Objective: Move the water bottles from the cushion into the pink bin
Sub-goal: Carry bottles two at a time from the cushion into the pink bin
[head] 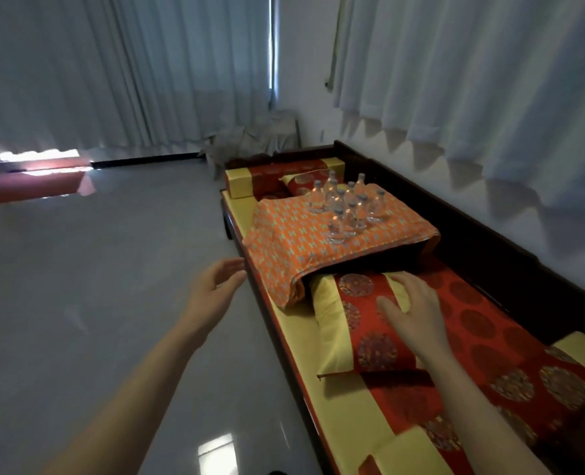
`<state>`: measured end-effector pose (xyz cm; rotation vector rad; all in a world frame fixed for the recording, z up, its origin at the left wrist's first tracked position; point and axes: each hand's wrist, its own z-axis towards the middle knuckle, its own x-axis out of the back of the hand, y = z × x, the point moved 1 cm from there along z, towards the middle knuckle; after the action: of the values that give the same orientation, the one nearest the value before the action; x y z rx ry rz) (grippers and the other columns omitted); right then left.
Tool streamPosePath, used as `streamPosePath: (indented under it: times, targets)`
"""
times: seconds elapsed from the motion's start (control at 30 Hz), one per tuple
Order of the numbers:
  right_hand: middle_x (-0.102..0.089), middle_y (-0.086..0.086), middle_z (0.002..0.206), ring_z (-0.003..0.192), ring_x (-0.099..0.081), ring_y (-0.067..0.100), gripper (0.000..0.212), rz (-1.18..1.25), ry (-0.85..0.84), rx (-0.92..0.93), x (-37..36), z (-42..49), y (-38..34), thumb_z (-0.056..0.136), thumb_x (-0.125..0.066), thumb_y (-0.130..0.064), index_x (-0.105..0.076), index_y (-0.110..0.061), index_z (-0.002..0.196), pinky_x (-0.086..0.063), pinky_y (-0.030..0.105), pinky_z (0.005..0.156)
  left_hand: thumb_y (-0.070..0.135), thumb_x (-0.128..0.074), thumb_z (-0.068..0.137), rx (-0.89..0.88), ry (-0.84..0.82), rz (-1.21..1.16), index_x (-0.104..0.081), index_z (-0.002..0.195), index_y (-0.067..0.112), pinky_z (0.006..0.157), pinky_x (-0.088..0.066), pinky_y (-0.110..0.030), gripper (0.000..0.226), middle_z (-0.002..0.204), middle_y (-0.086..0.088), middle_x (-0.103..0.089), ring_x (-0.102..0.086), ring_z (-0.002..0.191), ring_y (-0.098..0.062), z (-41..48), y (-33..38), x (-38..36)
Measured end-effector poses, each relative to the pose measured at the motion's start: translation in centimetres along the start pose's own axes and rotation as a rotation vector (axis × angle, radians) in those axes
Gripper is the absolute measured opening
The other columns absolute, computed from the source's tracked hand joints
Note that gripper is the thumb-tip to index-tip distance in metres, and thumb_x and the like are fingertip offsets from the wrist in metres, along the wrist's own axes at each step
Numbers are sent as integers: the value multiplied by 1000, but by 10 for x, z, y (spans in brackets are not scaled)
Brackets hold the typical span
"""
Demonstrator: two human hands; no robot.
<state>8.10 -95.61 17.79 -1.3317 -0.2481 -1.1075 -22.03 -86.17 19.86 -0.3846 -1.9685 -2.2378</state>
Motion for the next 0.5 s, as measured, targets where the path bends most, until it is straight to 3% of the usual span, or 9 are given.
streamPosePath:
  times: [0.13,0.23,0.4,0.5]
  targets:
    - [-50,3,136,130,-38,24,46,43,-44,-5,-70,69,-17,83,-69,-29,-56,-20,127,-33,34,101,15,-58,92,31,41,10,-59,118,11,77,-41,-8,27,116,-2,-64,-58,99,-6,76,-25,29]
    - [-49,3,138,131,-37,25,48,73,-90,-40,-117,121,-27,84,-67,-30,-54,-20,129,-36,40,102,12,-58,92,43,39,52,-60,118,9,72,-44,-5,27,114,-4,-65,-59,94,-2,136,-38,42]
    - [-46,-1,137,133,-32,22,46,63,-130,-78,-174,204,-52,87,-65,-31,-53,-22,130,-34,38,100,12,-57,92,87,39,21,-58,120,8,77,-43,-9,29,115,-4,-64,-58,100,-9,231,-69,60]
    - [-50,-1,133,128,-39,24,47,54,-165,-38,-218,251,-60,82,-68,-31,-55,-24,127,-39,41,100,11,-56,93,111,38,24,-58,121,10,73,-43,-7,28,112,-2,-63,-58,100,-9,291,-91,71]
